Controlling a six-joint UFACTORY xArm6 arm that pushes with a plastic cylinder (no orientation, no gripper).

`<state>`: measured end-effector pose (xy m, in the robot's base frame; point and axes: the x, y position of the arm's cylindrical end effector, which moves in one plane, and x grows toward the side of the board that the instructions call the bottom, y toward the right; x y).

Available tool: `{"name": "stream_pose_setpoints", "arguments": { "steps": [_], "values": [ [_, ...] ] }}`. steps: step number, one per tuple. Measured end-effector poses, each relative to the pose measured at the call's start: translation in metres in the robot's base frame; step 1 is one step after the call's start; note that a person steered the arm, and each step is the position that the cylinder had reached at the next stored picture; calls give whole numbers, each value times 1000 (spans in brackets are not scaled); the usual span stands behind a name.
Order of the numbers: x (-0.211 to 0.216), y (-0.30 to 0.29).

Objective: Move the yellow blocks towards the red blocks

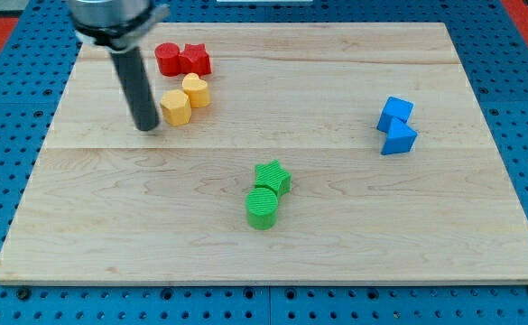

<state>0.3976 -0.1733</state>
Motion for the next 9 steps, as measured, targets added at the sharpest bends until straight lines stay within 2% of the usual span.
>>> {"name": "stream_pose_setpoints", "arguments": {
  "steps": [1, 3, 4, 5, 6, 7, 8, 9],
  "values": [
    [-13, 0],
    [-12, 76],
    [-8, 86],
    [20, 107],
    [13, 163],
    [4, 157],
    [-3, 89],
    [-10, 84]
  ]
}}
